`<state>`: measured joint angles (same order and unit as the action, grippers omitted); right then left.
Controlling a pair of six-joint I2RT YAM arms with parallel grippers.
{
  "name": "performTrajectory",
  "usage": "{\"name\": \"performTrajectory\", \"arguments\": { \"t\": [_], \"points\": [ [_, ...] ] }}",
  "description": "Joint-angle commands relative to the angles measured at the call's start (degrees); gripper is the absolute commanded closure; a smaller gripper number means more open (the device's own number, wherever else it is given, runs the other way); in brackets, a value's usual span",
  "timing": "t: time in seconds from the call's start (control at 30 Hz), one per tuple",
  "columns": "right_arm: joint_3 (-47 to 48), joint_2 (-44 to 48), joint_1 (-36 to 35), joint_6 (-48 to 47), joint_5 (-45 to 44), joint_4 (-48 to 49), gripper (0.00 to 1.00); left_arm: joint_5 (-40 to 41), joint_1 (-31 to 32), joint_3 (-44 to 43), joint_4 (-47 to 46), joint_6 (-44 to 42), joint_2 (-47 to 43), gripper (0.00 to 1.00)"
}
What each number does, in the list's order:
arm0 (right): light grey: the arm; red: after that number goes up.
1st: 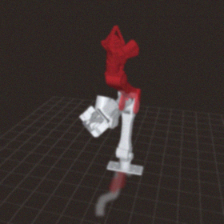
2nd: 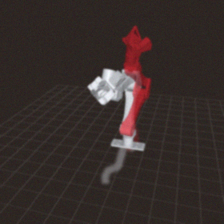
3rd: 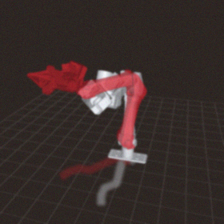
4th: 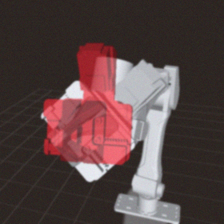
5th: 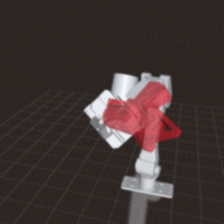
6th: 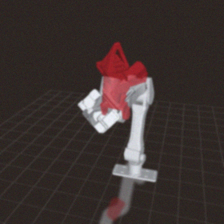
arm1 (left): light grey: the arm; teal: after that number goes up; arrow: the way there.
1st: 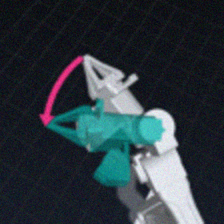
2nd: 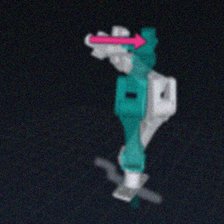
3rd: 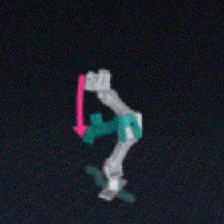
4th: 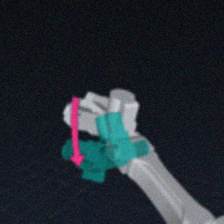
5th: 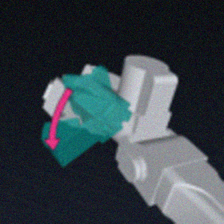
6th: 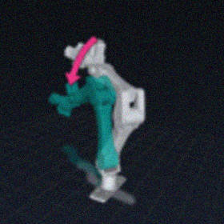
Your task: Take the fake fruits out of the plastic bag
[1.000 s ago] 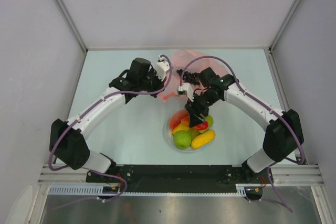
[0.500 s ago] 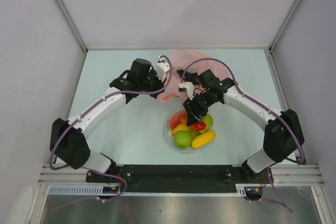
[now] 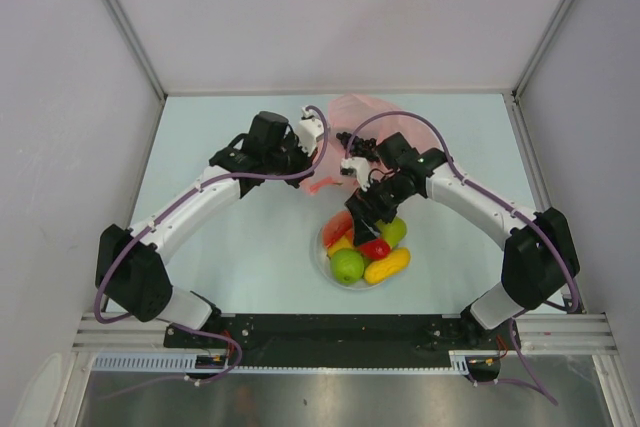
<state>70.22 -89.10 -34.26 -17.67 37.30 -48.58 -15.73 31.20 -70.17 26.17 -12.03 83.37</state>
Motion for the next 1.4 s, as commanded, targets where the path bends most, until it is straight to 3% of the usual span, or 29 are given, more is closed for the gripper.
{"name": "performTrajectory", "arguments": {
  "t": [0.0, 0.1, 0.17, 0.23, 0.4, 0.5, 0.53, 0.63, 0.8, 0.93, 1.07, 1.23, 1.37],
  "points": [
    [4.1, 1.9, 2.7, -4.6, 4.8, -1.7, 0.00, -1.4, -0.3, -0.7, -1.0, 0.3, 0.4, 0.99],
    [7.3, 3.9, 6.7, -6.3, 10.0, 0.6, 0.00, -1.0, -0.3, -1.1, -0.9, -0.2, 0.4, 1.00],
    [8.5, 4.8, 8.2, -2.7, 11.3, 5.6, 0.00, -1.0, -0.3, -1.4, -0.8, -0.7, 0.5, 1.00],
    [10.0, 4.5, 9.1, 4.5, 9.5, 8.7, 0.00, -0.9, -0.3, -1.6, -0.5, -1.2, 0.5, 1.00],
    [16.3, -1.9, 10.9, 5.9, 6.8, 10.5, 0.01, -0.6, -0.3, -3.2, 0.2, -2.6, 0.4, 1.00],
    [17.2, -5.4, 11.7, 9.8, 0.5, 17.1, 0.14, -1.2, -0.3, -4.3, 0.7, -2.6, 0.6, 1.00],
    [16.9, -6.2, 11.7, 10.3, -4.2, 19.1, 0.21, -1.6, -0.3, -4.8, 0.8, -2.6, 0.8, 1.00],
    [16.9, -9.7, 12.6, 10.3, -7.5, 25.4, 0.42, -2.7, -0.4, -6.7, 1.3, -2.6, 1.4, 1.00],
    [16.6, -14.8, 12.5, 4.9, -7.9, 26.5, 0.55, -3.4, -0.4, -8.7, 0.9, -2.0, 2.0, 1.00],
    [15.6, -17.9, 15.1, 8.2, -19.8, 27.6, 0.55, -4.9, -0.4, -10.2, 0.7, -1.2, 2.8, 1.00],
    [15.7, -22.5, 25.1, 11.1, -23.3, 29.7, 0.56, -4.5, -0.4, -19.2, 0.7, -3.1, 7.1, 1.00],
    [30.1, -29.3, 28.0, 9.0, -29.4, 29.6, 0.54, -2.6, -1.2, -43.6, 7.8, -6.6, 20.8, 1.00],
    [33.2, -27.9, 27.2, 6.1, -36.7, 33.5, 0.50, -4.8, -2.0, -48.9, 5.4, -5.5, 21.9, 1.00]
  ]
}}
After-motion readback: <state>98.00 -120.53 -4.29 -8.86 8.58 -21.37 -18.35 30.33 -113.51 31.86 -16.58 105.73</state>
